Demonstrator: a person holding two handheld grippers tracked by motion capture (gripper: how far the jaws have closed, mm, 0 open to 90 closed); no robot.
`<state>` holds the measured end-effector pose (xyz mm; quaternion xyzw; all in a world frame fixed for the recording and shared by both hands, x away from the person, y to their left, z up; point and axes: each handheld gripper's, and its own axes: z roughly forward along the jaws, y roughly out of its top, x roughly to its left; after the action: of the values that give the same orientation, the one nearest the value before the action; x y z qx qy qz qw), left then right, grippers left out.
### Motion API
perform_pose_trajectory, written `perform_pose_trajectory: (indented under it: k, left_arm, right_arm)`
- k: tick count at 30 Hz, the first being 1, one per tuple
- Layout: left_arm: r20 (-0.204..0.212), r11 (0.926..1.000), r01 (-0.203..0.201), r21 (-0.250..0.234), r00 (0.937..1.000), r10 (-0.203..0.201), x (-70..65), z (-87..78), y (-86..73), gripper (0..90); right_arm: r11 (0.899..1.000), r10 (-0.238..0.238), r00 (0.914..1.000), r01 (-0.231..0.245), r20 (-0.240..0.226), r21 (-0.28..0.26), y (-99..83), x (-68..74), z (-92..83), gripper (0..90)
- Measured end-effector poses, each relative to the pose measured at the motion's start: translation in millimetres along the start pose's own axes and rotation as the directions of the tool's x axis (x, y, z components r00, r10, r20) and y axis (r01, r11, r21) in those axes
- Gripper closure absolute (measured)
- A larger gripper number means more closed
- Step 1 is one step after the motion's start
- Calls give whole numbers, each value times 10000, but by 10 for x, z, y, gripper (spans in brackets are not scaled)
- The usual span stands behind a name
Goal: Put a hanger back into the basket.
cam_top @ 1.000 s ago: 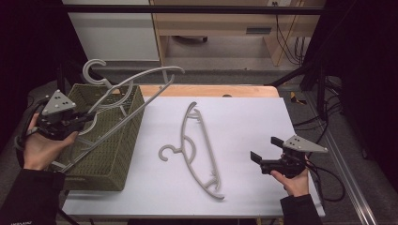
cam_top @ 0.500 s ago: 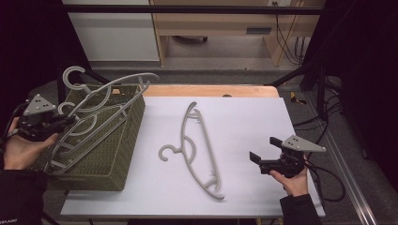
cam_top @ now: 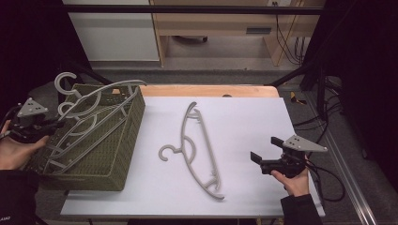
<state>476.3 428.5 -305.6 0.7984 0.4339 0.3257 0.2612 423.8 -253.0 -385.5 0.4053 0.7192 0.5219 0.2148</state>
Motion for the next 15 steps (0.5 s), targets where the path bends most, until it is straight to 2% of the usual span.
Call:
perform_pose_trajectory:
  k: [4, 11, 15]
  left_arm:
    - [-55, 9998, 201, 73, 9998, -201, 56, 13, -85, 818]
    - [-149, 9993, 294, 221, 9995, -291, 115, 15, -181, 818]
    - [-308, 9982, 272, 537, 9992, -256, 133, 65, -227, 818]
  right_arm:
    - [10000, -36, 10000, 36, -19, 22, 0, -6, -10, 12]
    - [10000, 5, 10000, -5, 8, 32, -1, 0, -1, 12]
    - [10000, 32, 10000, -32, 21, 3, 1, -4, -11, 12]
